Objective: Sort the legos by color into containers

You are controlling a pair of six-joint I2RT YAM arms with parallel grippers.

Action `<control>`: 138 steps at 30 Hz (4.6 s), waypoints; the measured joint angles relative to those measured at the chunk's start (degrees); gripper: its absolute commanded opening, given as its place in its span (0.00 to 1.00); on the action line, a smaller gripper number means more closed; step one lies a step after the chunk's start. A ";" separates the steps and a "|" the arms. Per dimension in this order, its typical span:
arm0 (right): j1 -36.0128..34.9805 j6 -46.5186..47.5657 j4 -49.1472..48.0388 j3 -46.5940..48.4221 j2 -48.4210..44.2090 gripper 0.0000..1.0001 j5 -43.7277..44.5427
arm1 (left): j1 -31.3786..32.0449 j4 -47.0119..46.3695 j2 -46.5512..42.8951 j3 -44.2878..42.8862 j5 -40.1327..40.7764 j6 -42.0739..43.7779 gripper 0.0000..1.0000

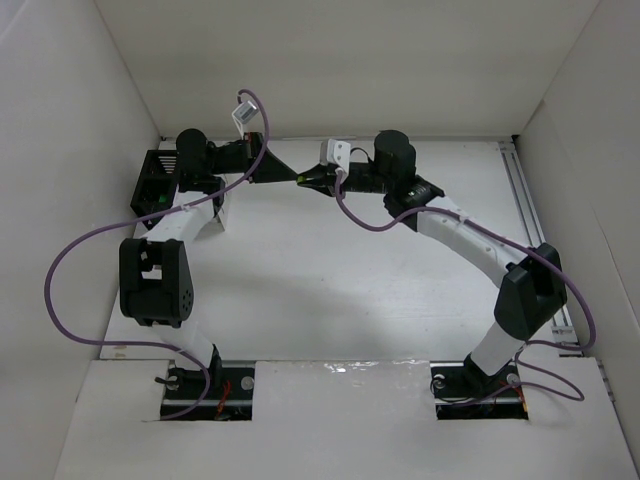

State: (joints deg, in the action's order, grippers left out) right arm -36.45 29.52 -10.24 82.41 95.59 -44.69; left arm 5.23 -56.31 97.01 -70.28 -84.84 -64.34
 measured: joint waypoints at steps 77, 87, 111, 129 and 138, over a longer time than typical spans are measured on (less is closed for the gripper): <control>7.87 -6.62 -9.42 -14.71 -7.98 0.81 9.81 | -16.24 72.87 -12.02 -6.38 36.46 65.70 0.00; 7.87 -6.62 -7.80 -14.67 -7.72 0.82 9.79 | -19.34 77.53 -8.20 -8.68 55.28 71.14 0.00; 8.07 -6.62 -5.22 -14.21 -6.54 0.84 10.23 | -18.25 78.05 0.13 -15.69 66.49 70.97 0.41; 22.36 -26.99 -0.59 -12.81 -5.79 0.87 14.71 | 2.32 74.75 -7.52 -14.34 53.16 73.68 1.00; 31.50 -29.64 7.04 -15.17 -5.60 0.90 16.39 | 2.12 73.99 -1.33 -12.50 53.72 71.19 1.00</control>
State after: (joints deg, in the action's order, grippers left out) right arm -4.95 -0.12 -3.20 67.24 90.00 -28.29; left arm 7.35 17.67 95.68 -82.78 -31.11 6.85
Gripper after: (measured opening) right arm 0.891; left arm 0.997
